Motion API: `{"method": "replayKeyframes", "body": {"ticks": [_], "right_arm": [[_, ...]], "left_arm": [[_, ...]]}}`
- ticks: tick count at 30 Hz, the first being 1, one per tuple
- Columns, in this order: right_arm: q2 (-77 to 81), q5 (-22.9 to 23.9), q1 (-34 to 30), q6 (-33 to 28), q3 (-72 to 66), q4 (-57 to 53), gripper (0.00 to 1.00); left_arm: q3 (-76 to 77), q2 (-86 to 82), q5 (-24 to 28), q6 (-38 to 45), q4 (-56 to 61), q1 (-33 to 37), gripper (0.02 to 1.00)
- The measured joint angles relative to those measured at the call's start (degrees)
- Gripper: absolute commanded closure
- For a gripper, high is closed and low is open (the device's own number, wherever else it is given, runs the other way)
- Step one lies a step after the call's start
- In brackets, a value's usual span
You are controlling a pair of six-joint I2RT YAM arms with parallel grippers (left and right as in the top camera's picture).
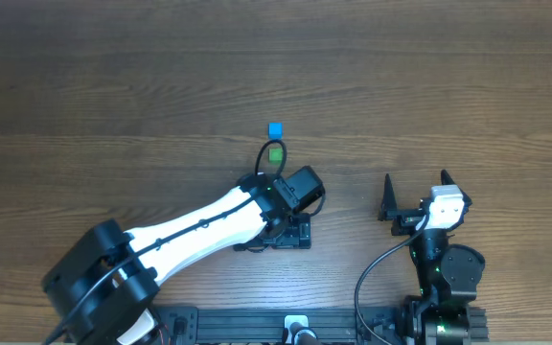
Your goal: Stack Cubes
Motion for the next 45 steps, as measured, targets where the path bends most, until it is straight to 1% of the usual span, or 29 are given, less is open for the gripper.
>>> {"method": "replayKeyframes", "body": {"ticks": [9, 12, 15, 20, 22, 23, 25, 26, 28, 29, 30, 41, 45], "right_arm": [[0.0, 0.0, 0.0, -0.02, 0.0, 0.0, 0.009], [0.0, 0.0, 0.0, -0.04, 0.0, 0.0, 0.007], [0.0, 0.0, 0.0, -0.02, 0.0, 0.0, 0.007], [0.0, 0.0, 0.0, 0.0, 0.0, 0.0, 0.009], [0.0, 0.0, 0.0, -0.04, 0.0, 0.0, 0.007], [0.0, 0.0, 0.0, -0.02, 0.0, 0.0, 0.007], [0.0, 0.0, 0.0, -0.04, 0.0, 0.0, 0.009], [0.0, 0.0, 0.0, -0.04, 0.0, 0.0, 0.009], [0.0, 0.0, 0.0, -0.04, 0.0, 0.0, 0.007], [0.0, 0.0, 0.0, -0.02, 0.0, 0.0, 0.009], [0.0, 0.0, 0.0, -0.04, 0.0, 0.0, 0.007], [0.0, 0.0, 0.0, -0.07, 0.0, 0.0, 0.007], [0.0, 0.0, 0.0, -0.04, 0.0, 0.0, 0.009]], "left_arm": [[0.0, 2.34, -0.59, 0.74, 0.24, -0.33, 0.027], [-0.02, 2.34, -0.87, 1.46, 0.24, -0.66, 0.056], [-0.13, 2.34, -1.27, 1.81, 0.42, -0.85, 0.056], [-1.73, 2.36, -1.51, 3.04, 3.37, -0.9, 0.056], [-2.49, 2.36, -1.7, 3.28, 3.98, -0.9, 0.097], [-2.75, 2.36, -1.86, 3.39, 4.17, -0.9, 0.165], [-3.02, 2.38, -2.14, 3.69, 4.35, -0.9, 0.251], [-3.02, 2.38, -2.47, 3.96, 4.35, -0.9, 0.279], [-3.02, 2.38, -2.62, 4.09, 4.48, -0.9, 0.299], [-3.02, 2.38, -2.78, 4.17, 4.52, -0.9, 0.367], [-3.02, 2.38, -2.97, 4.15, 4.52, -0.9, 0.397], [-3.06, 3.45, -2.97, 4.33, 6.71, -0.9, 0.421], [-3.06, 3.45, -2.97, 4.31, 6.91, -0.9, 0.494]]}}
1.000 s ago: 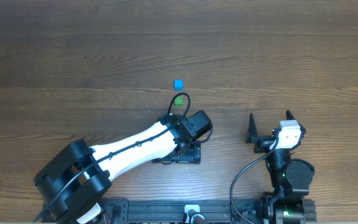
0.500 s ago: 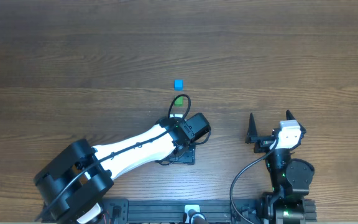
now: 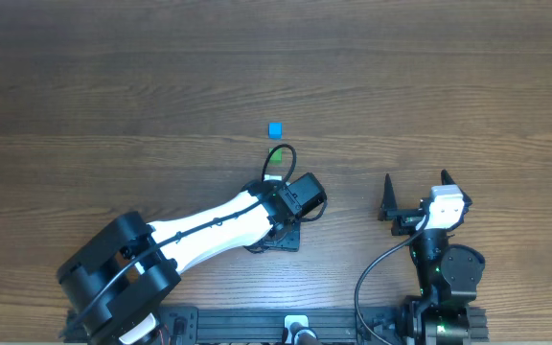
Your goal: Stack Cubes
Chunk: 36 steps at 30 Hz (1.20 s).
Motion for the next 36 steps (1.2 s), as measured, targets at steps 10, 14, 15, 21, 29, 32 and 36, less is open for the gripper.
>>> {"method": "replayKeyframes", "body": {"ticks": [10, 14, 15, 21, 29, 32, 36], "right_arm": [[0.0, 0.0, 0.0, 0.02, 0.0, 0.0, 0.007], [0.0, 0.0, 0.0, 0.0, 0.0, 0.0, 0.007], [0.0, 0.0, 0.0, 0.02, 0.0, 0.0, 0.007], [0.0, 0.0, 0.0, 0.0, 0.0, 0.0, 0.009], [0.0, 0.0, 0.0, 0.02, 0.0, 0.0, 0.009], [0.0, 0.0, 0.0, 0.02, 0.0, 0.0, 0.009], [0.0, 0.0, 0.0, 0.04, 0.0, 0.0, 0.009]], "left_arm": [[0.0, 0.0, -0.02, -0.17, -0.07, 0.0, 0.687], [0.0, 0.0, 0.0, -0.2, -0.04, 0.0, 0.755], [0.0, 0.0, -0.02, -0.17, -0.04, 0.0, 0.776], [0.0, 0.0, -0.02, -0.46, -0.04, 0.0, 0.98], [1.27, 0.02, -0.07, -0.96, -4.96, 0.52, 0.98], [4.76, 0.0, -1.01, -1.05, -9.6, 1.25, 0.98], [10.64, 0.0, -2.16, 0.46, -12.98, 3.15, 0.978]]}}
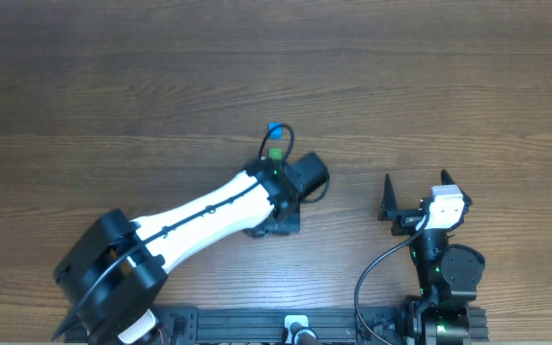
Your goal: Stack Cubes
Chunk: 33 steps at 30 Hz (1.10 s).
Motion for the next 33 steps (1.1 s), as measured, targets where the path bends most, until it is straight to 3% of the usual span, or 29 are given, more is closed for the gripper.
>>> {"method": "replayKeyframes", "body": {"ticks": [13, 33], "right_arm": [[0.0, 0.0, 0.0, -0.04, 0.0, 0.0, 0.009], [0.0, 0.0, 0.0, -0.04, 0.0, 0.0, 0.009]], "left_arm": [[13.77, 2.67, -1.53, 6.97, -2.43, 10.23, 0.98], [14.29, 10.91, -1.66, 10.51, 0.48, 10.6, 0.934]]}}
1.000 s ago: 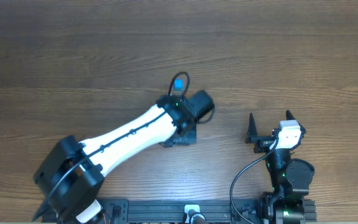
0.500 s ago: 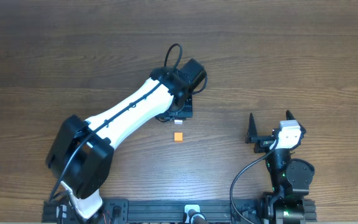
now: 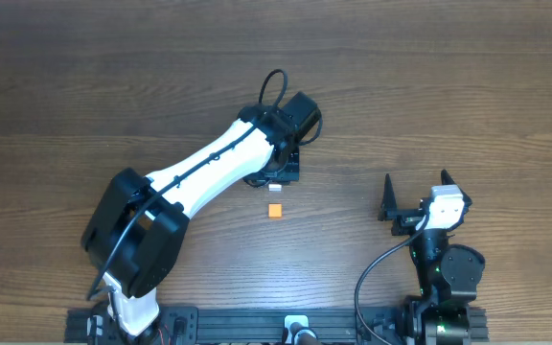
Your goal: Stack Cubes
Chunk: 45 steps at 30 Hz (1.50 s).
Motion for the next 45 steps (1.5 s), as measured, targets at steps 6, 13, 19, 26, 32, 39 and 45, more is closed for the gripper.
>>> {"method": "replayKeyframes", "body": {"ticks": [6, 13, 19, 26, 32, 39, 45], "right_arm": [[0.0, 0.0, 0.0, 0.02, 0.0, 0.0, 0.009], [0.0, 0.0, 0.0, 0.02, 0.0, 0.0, 0.007], [0.0, 0.0, 0.0, -0.02, 0.0, 0.0, 0.007], [0.0, 0.0, 0.0, 0.04, 0.0, 0.0, 0.007], [0.0, 0.0, 0.0, 0.04, 0.0, 0.0, 0.007], [0.0, 0.0, 0.0, 0.02, 0.0, 0.0, 0.007], [0.0, 0.0, 0.0, 0.04, 0.0, 0.0, 0.007]], "left_arm": [[0.0, 0.2, 0.0, 0.0, 0.37, -0.07, 0.919], [0.0, 0.31, 0.02, 0.0, 1.09, -0.39, 0.921], [0.0, 0.5, 0.02, -0.07, 1.09, -0.39, 0.915], [0.0, 2.34, 0.02, -0.09, 1.07, -0.39, 0.917], [0.0, 2.34, 0.02, -0.24, 1.09, -0.39, 0.847], [0.0, 2.34, 0.04, -0.5, 1.11, -0.39, 0.588], [0.0, 2.34, 0.02, -0.68, 1.09, -0.39, 0.487]]}}
